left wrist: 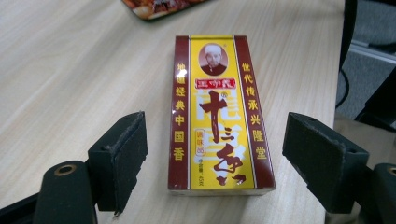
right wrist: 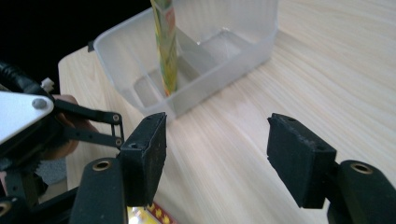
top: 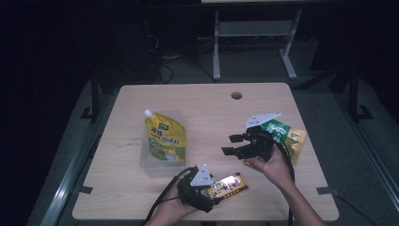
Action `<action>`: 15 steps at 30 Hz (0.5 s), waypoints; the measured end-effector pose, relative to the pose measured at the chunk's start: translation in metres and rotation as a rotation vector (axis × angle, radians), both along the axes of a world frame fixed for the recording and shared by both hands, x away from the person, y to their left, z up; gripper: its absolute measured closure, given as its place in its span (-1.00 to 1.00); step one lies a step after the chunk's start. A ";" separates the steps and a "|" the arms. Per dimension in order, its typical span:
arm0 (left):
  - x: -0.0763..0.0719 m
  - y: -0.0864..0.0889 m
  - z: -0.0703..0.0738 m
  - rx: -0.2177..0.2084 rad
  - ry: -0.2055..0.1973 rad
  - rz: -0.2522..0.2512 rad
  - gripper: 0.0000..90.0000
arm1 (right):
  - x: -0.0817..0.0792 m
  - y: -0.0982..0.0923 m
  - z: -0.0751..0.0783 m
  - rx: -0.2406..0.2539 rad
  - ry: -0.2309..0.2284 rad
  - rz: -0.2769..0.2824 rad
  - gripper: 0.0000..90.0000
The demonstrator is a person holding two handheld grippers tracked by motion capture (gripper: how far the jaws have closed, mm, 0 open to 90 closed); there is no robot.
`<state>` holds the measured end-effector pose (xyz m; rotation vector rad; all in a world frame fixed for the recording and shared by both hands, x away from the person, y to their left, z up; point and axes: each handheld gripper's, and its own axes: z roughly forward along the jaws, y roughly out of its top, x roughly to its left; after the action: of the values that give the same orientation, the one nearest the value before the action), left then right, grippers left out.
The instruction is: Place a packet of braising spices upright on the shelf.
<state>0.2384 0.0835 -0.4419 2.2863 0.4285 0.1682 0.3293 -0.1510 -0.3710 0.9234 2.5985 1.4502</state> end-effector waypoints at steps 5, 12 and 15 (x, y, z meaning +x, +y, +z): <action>0.000 -0.003 -0.003 0.035 0.001 -0.007 -0.53 | -0.007 -0.012 -0.003 -0.003 0.005 -0.021 -0.21; -0.003 -0.010 -0.009 0.063 -0.001 -0.019 -0.52 | -0.021 -0.032 -0.010 -0.019 0.006 -0.054 -0.24; -0.003 -0.011 -0.010 0.077 -0.006 -0.021 -0.51 | -0.024 -0.037 -0.014 -0.020 0.007 -0.064 -0.25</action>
<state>0.2354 0.0725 -0.4517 2.3641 0.4012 0.1833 0.3056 -0.1876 -0.3854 1.0011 2.5584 1.4052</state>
